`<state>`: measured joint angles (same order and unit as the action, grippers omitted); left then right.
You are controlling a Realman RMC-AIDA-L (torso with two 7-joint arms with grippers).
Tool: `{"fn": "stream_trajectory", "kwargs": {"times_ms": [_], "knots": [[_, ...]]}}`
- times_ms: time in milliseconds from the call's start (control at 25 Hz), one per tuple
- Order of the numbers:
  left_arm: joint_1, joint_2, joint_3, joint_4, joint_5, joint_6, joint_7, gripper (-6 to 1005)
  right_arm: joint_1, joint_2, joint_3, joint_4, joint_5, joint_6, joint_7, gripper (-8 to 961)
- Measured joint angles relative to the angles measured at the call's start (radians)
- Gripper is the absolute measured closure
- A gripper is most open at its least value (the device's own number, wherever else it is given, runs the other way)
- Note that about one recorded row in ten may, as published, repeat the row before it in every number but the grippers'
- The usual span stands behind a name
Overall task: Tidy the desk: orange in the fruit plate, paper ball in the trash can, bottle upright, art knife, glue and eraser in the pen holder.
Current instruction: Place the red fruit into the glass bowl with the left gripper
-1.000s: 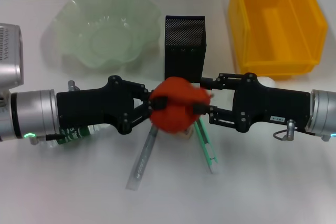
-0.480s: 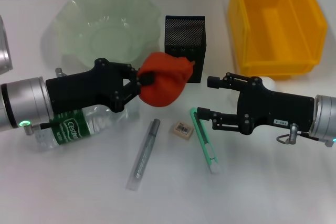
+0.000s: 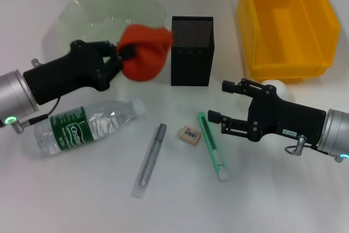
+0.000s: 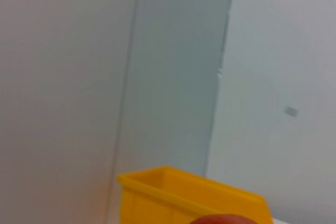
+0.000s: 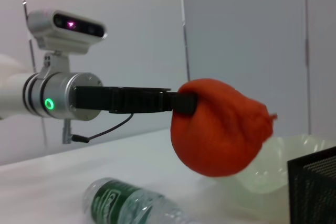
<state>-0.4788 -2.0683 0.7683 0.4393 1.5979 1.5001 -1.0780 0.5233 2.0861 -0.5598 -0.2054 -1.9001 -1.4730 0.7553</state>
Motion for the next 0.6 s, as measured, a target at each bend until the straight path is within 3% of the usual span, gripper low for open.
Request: {"fn": "stream_trajectory", "kwargs": {"times_ms": [280, 360, 400, 600], "knots": [[-0.014, -0.001, -0.082, -0.041, -0.005, -0.032, 0.033, 940, -0.022, 0.0, 0.011, 0.025, 0.031, 0.002, -0.035, 183], [-0.024, -0.001, -0.106, -0.06, -0.013, -0.067, 0.043, 939, -0.028, 0.0, 0.025, 0.028, 0.032, 0.003, -0.036, 183], [-0.042, -0.003, -0.128, -0.089, -0.059, -0.158, 0.052, 938, -0.031, 0.0, 0.03, 0.03, 0.032, 0.003, -0.036, 183], [-0.075, -0.005, -0.129, -0.122, -0.12, -0.245, 0.077, 934, -0.038, 0.0, 0.039, 0.036, 0.032, 0.005, -0.036, 183]]}}
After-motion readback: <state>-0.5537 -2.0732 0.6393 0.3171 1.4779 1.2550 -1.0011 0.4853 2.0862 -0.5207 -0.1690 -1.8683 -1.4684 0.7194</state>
